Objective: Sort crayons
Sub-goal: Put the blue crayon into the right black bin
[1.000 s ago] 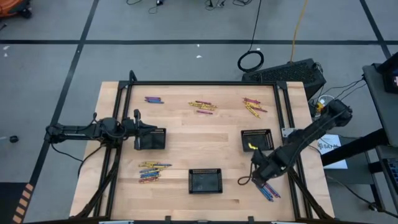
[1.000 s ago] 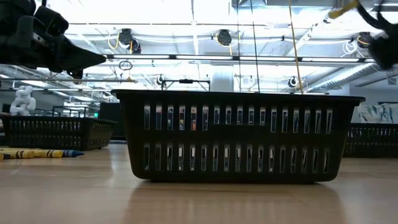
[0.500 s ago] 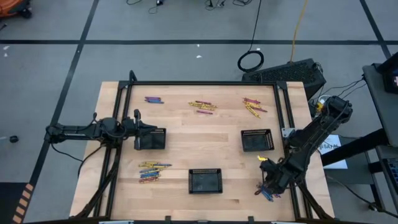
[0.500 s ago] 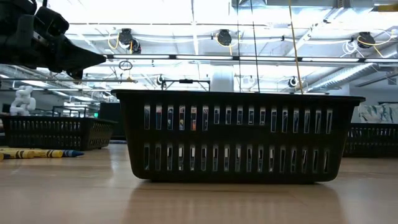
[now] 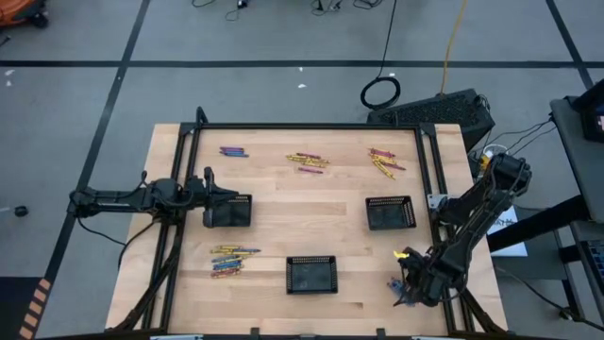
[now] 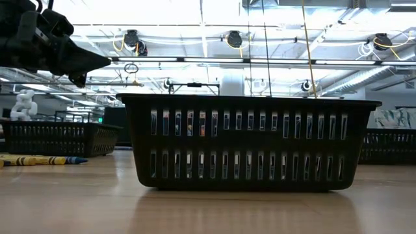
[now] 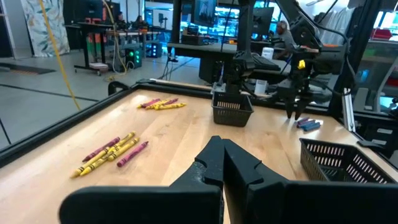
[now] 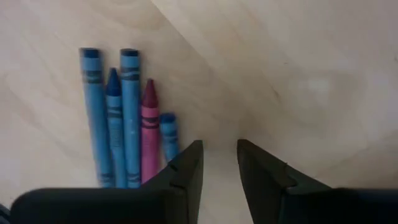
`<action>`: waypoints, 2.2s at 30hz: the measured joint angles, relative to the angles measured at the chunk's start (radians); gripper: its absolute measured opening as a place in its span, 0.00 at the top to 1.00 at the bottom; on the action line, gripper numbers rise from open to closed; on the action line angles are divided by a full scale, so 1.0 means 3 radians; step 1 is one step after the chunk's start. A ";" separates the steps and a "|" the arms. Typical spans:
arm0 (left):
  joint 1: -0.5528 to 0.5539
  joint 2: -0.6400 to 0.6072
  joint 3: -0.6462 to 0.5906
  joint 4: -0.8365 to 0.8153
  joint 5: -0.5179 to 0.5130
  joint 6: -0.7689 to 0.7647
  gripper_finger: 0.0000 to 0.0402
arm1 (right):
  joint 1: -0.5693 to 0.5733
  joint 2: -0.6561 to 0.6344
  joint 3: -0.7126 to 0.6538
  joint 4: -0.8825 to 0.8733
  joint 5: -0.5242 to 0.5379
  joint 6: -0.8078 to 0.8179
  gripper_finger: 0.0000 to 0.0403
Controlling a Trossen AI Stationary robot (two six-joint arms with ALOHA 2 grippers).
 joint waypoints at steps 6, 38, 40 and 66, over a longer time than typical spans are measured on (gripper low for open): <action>0.0000 0.0000 0.0001 0.0000 0.0000 -0.0002 1.00 | 0.0013 -0.0036 -0.0002 -0.0053 0.0008 0.0067 0.76; 0.0000 0.0000 0.0001 -0.0001 0.0003 -0.0088 1.00 | -0.0211 0.1542 0.1977 -0.0436 0.0432 -0.0440 0.75; 0.0000 0.0000 0.0000 -0.0001 0.0003 -0.0087 1.00 | -0.0211 0.1572 0.2006 -0.0414 0.0427 -0.0413 0.72; 0.0000 0.0001 0.0001 -0.0001 0.0001 -0.0092 1.00 | -0.0212 0.1794 0.2023 -0.0355 0.0452 -0.0711 0.82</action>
